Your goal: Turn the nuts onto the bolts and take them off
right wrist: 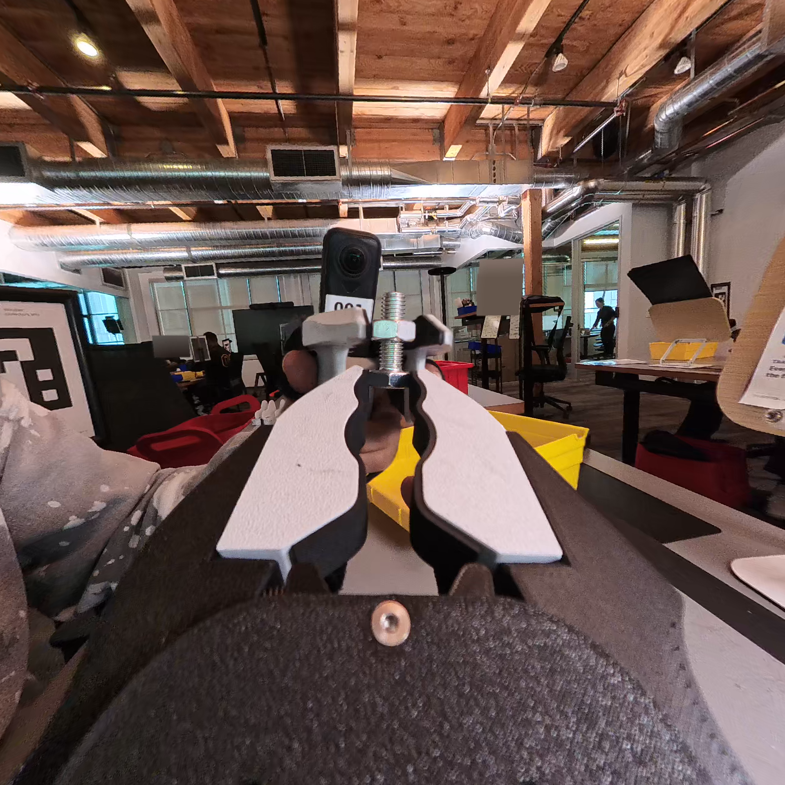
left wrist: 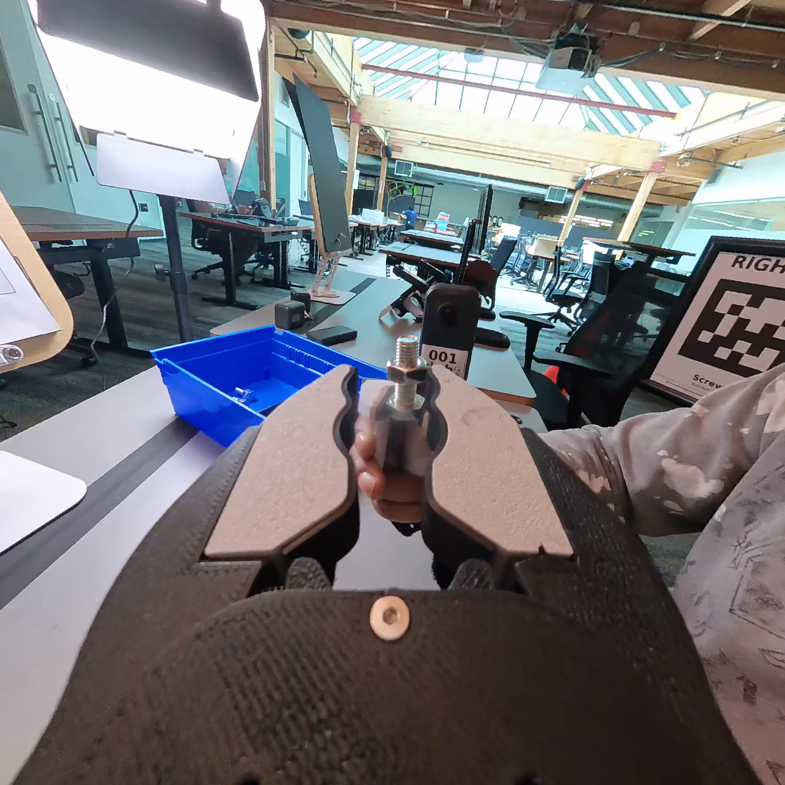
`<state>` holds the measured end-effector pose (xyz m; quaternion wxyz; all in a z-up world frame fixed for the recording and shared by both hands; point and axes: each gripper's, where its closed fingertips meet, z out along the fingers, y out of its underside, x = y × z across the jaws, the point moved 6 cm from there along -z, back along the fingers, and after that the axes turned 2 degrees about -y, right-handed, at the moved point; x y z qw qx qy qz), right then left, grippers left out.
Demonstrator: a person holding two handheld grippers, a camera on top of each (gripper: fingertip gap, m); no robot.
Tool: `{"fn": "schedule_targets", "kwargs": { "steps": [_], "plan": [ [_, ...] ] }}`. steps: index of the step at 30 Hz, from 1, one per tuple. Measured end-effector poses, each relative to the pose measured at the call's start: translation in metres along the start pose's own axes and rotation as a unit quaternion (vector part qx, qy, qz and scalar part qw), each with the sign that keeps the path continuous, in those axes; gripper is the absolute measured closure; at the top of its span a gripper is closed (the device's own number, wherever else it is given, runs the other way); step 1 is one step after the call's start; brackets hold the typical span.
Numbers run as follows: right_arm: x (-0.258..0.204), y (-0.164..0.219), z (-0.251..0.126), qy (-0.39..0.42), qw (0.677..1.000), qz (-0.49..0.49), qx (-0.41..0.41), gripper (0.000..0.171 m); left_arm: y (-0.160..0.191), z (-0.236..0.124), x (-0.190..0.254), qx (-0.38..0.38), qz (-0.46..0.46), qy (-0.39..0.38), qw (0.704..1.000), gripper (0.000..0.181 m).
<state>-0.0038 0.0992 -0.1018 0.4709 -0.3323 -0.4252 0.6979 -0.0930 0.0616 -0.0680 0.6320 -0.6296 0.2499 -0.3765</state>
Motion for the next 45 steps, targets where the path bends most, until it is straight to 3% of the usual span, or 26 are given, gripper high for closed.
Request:
{"fn": "schedule_targets", "kwargs": {
  "steps": [1, 3, 12, 16, 18, 20, 27, 31, 32, 33, 34, 45],
  "plan": [
    [0.000, -0.001, 0.000, 0.002, 1.000, 0.000, 0.002, 0.153, 0.000, -0.001, -0.001, 0.002, -0.004, 0.002, 1.000, 0.152],
    [0.000, -0.005, -0.003, -0.015, 1.000, 0.010, 0.021, 0.153, -0.001, -0.006, -0.013, 0.002, -0.014, -0.041, 0.999, 0.172],
    [0.003, -0.002, -0.002, 0.004, 1.000, 0.005, 0.006, 0.153, -0.001, -0.002, 0.001, 0.005, -0.008, 0.016, 1.000, 0.150],
    [0.001, -0.001, -0.001, 0.005, 1.000, 0.002, 0.003, 0.153, 0.003, 0.000, -0.003, -0.005, -0.007, 0.004, 1.000, 0.152],
    [0.002, -0.005, -0.005, -0.008, 1.000, 0.013, 0.020, 0.153, 0.002, -0.005, -0.015, -0.005, -0.019, -0.040, 0.999, 0.170],
    [0.001, -0.008, -0.005, -0.012, 1.000, 0.012, 0.026, 0.153, 0.004, -0.010, -0.021, -0.006, -0.007, -0.055, 0.998, 0.168],
    [0.005, -0.001, -0.004, 0.009, 1.000, 0.008, 0.004, 0.153, 0.003, -0.001, -0.004, 0.001, -0.010, 0.008, 1.000, 0.152],
    [0.005, 0.001, -0.003, 0.011, 1.000, 0.006, -0.002, 0.153, 0.006, 0.001, -0.006, -0.009, -0.010, -0.002, 1.000, 0.152],
    [0.006, 0.000, -0.004, 0.011, 1.000, 0.009, 0.003, 0.153, 0.006, 0.000, -0.009, -0.008, -0.018, -0.005, 1.000, 0.155],
    [0.006, -0.002, -0.006, 0.002, 1.000, 0.013, 0.012, 0.153, 0.006, -0.002, -0.015, -0.006, -0.023, -0.031, 0.999, 0.170],
    [0.005, -0.004, -0.006, -0.007, 1.000, 0.018, 0.018, 0.153, 0.008, -0.005, -0.022, -0.010, -0.014, -0.058, 0.998, 0.170],
    [0.007, 0.000, -0.004, 0.015, 1.000, 0.007, -0.002, 0.153, 0.006, 0.001, -0.007, -0.006, -0.002, -0.012, 1.000, 0.154]
  ]
}}
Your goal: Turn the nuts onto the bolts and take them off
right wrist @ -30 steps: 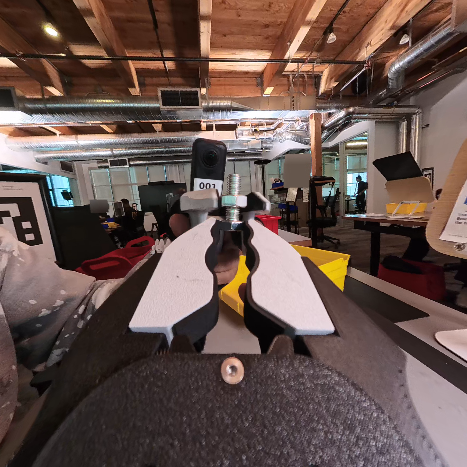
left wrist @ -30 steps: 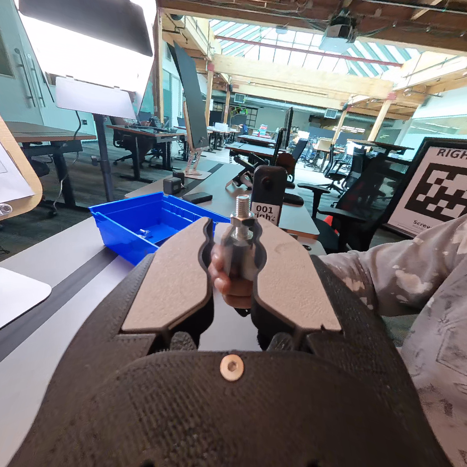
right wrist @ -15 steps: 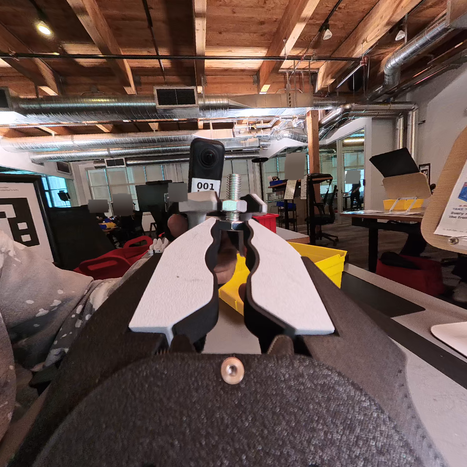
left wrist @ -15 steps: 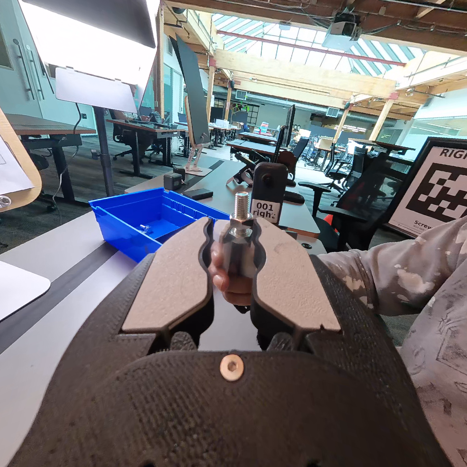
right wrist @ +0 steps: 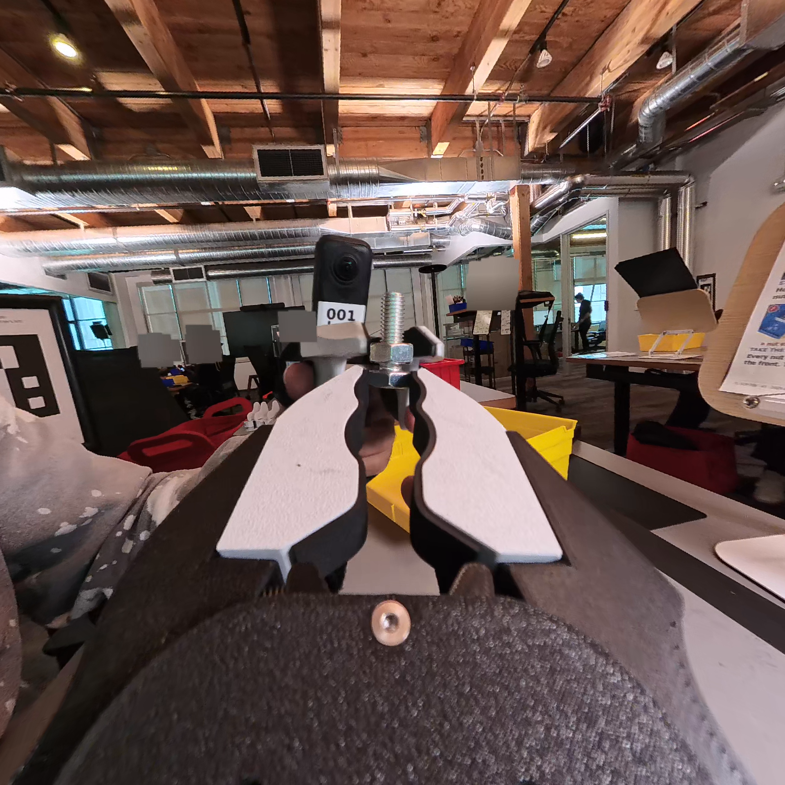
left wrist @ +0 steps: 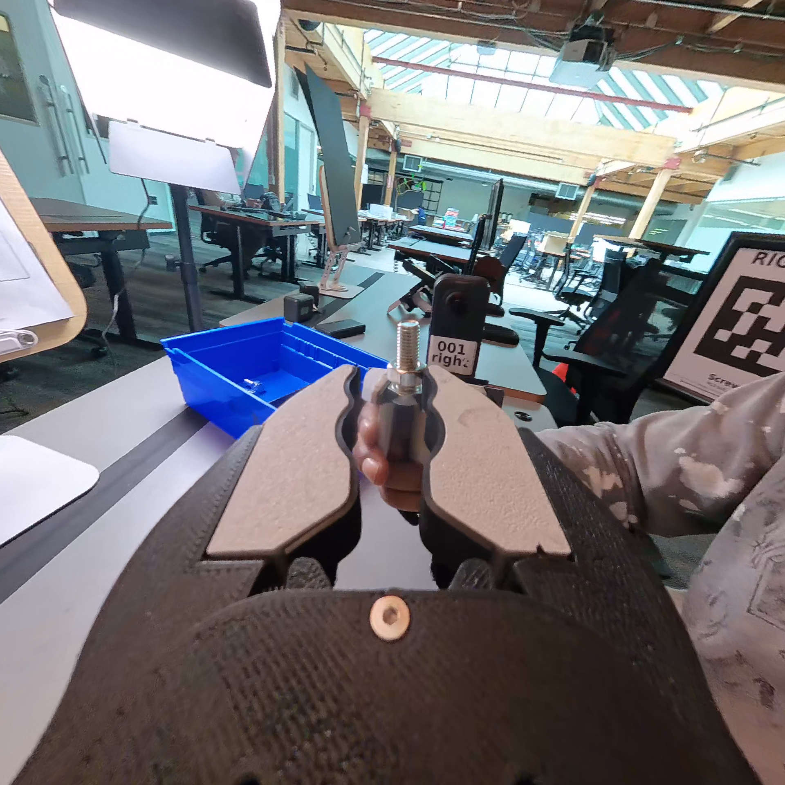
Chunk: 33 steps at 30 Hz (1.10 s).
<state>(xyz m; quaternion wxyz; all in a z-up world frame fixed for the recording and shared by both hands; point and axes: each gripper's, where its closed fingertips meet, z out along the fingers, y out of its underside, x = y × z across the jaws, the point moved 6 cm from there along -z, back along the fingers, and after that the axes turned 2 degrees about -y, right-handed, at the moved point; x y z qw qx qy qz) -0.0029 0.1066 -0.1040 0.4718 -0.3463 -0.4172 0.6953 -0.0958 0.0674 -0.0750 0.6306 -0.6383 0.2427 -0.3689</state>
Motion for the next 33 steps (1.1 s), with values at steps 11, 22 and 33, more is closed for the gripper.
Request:
{"fn": "schedule_targets", "kwargs": {
  "steps": [11, 22, 33],
  "plan": [
    [0.007, 0.006, -0.001, 0.013, 1.000, 0.014, -0.004, 0.153, -0.016, -0.020, -0.015, 0.053, 0.005, -0.068, 0.996, 0.162],
    [0.016, 0.021, 0.001, 0.003, 0.999, 0.041, -0.020, 0.153, 0.029, -0.027, -0.072, 0.080, -0.026, -0.170, 0.982, 0.166],
    [0.015, 0.049, 0.013, 0.002, 0.996, 0.041, -0.081, 0.153, 0.065, -0.053, -0.104, 0.099, -0.080, -0.240, 0.962, 0.166]
  ]
}}
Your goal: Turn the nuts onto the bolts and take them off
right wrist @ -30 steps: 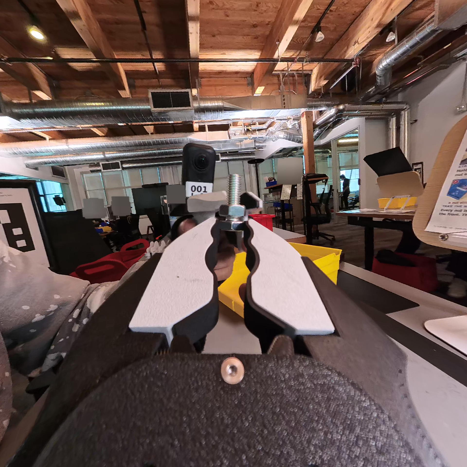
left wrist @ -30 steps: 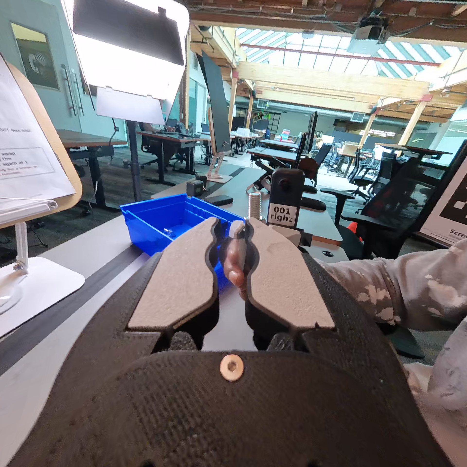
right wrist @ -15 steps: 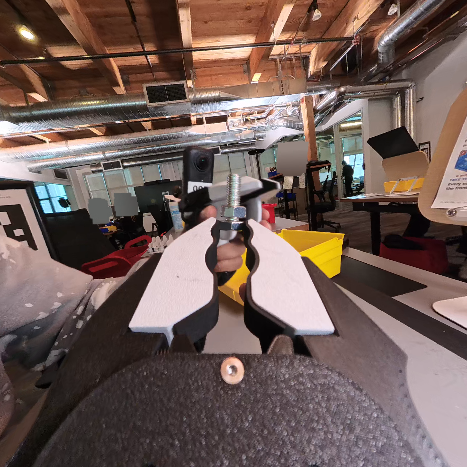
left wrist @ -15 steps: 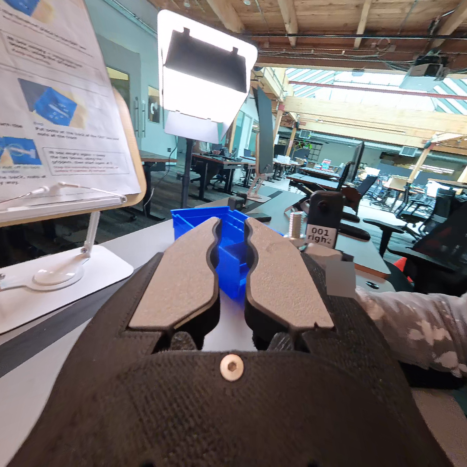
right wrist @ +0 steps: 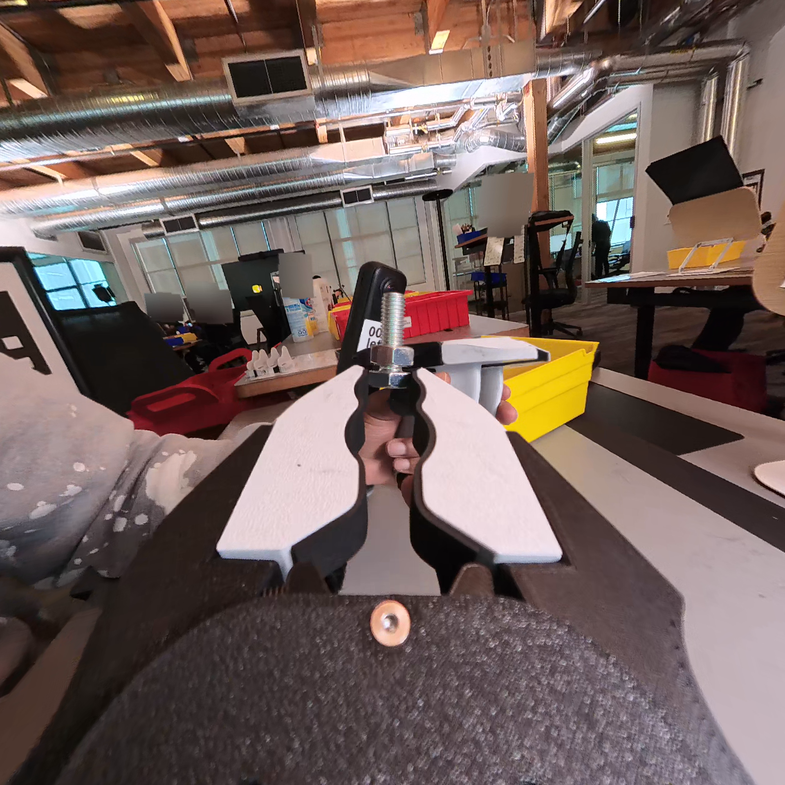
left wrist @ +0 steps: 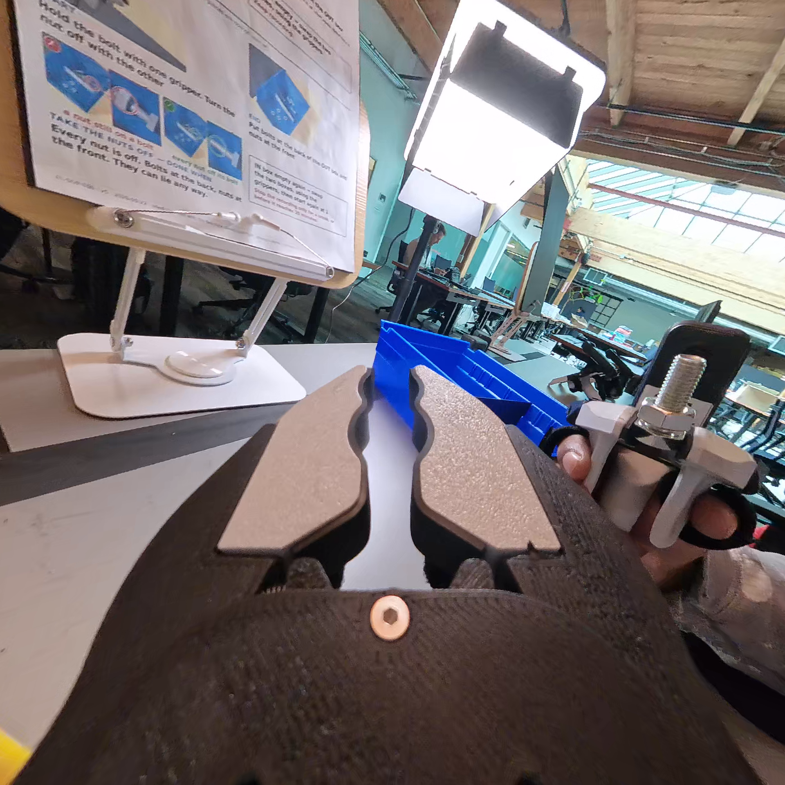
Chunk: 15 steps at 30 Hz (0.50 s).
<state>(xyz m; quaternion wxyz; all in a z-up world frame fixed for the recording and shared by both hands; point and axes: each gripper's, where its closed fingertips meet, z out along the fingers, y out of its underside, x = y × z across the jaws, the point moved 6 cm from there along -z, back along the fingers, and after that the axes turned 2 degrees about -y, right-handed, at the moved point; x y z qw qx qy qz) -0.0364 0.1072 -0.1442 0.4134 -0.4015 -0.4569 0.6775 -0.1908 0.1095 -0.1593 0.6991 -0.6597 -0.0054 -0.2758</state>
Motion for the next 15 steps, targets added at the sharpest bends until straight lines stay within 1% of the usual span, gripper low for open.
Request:
{"fn": "schedule_targets", "kwargs": {
  "steps": [8, 15],
  "plan": [
    [0.003, -0.001, -0.001, 0.018, 1.000, 0.000, -0.004, 0.154, 0.010, -0.018, -0.005, 0.001, -0.015, -0.024, 1.000, 0.165],
    [0.002, -0.002, 0.000, 0.023, 1.000, -0.001, -0.005, 0.153, 0.011, -0.022, -0.004, 0.001, -0.012, -0.026, 1.000, 0.165]
  ]
}}
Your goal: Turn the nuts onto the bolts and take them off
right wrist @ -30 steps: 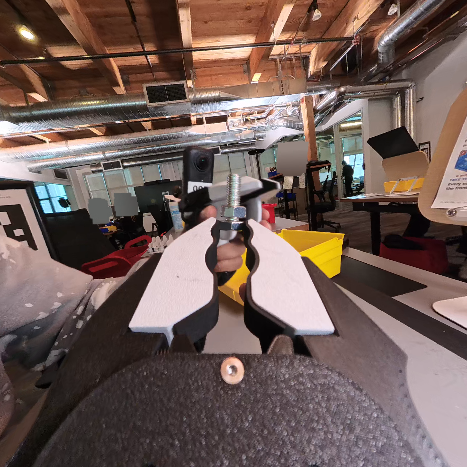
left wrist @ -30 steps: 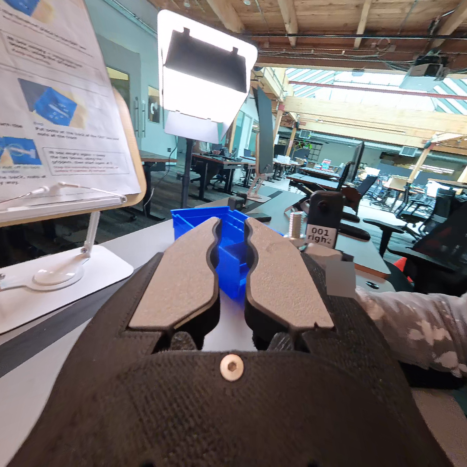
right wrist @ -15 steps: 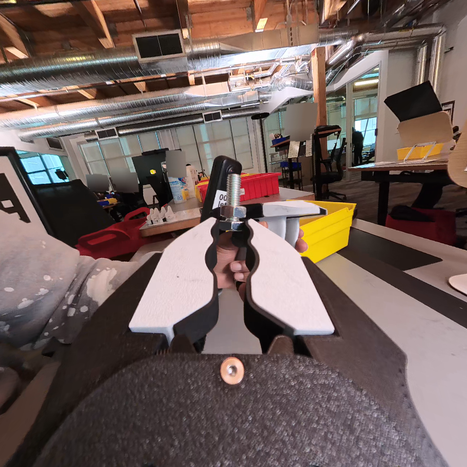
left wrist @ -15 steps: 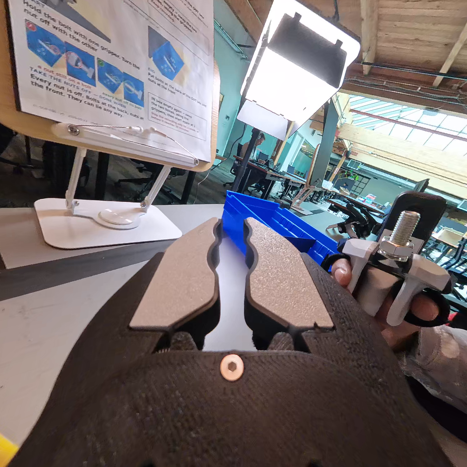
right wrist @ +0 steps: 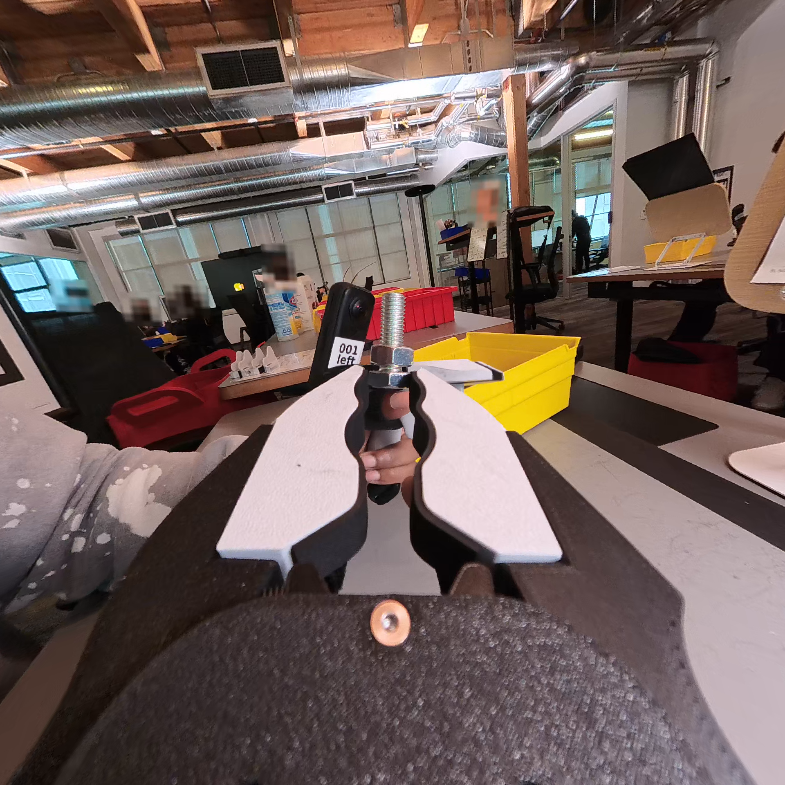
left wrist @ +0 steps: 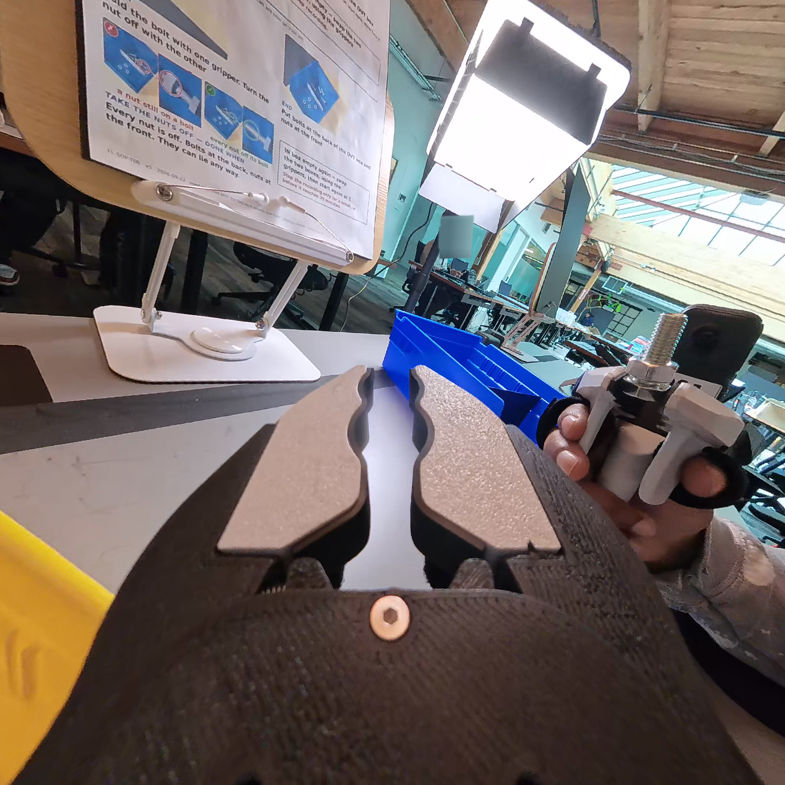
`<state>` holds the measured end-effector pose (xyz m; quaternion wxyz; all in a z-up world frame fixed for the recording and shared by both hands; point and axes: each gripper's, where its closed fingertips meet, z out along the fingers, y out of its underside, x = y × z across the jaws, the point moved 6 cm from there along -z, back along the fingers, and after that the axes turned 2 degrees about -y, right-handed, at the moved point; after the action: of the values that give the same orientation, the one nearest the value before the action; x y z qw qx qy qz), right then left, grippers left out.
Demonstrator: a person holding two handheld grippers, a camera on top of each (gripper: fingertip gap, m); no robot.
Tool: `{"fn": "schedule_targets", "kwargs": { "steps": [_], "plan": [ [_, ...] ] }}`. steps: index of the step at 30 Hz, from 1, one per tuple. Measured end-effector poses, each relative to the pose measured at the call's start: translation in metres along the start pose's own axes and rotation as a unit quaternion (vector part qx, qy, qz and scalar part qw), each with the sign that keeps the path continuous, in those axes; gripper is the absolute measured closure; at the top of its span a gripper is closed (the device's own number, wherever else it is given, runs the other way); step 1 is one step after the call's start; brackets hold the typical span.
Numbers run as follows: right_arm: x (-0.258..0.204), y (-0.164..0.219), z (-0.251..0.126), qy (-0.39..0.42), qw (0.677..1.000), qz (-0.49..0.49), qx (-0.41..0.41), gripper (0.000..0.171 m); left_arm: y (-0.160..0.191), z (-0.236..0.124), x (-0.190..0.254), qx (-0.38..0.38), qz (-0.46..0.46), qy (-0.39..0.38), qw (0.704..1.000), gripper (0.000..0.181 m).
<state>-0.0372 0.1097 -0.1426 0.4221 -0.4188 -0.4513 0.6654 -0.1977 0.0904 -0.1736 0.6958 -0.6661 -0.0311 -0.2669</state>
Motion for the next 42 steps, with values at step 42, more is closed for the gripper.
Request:
{"fn": "schedule_targets", "kwargs": {
  "steps": [42],
  "plan": [
    [0.222, -0.083, -0.236, 0.571, 0.777, 0.082, -0.251, 0.153, -0.004, 0.010, 0.006, -0.043, 0.196, -0.020, 0.979, 0.163]
  ]
}}
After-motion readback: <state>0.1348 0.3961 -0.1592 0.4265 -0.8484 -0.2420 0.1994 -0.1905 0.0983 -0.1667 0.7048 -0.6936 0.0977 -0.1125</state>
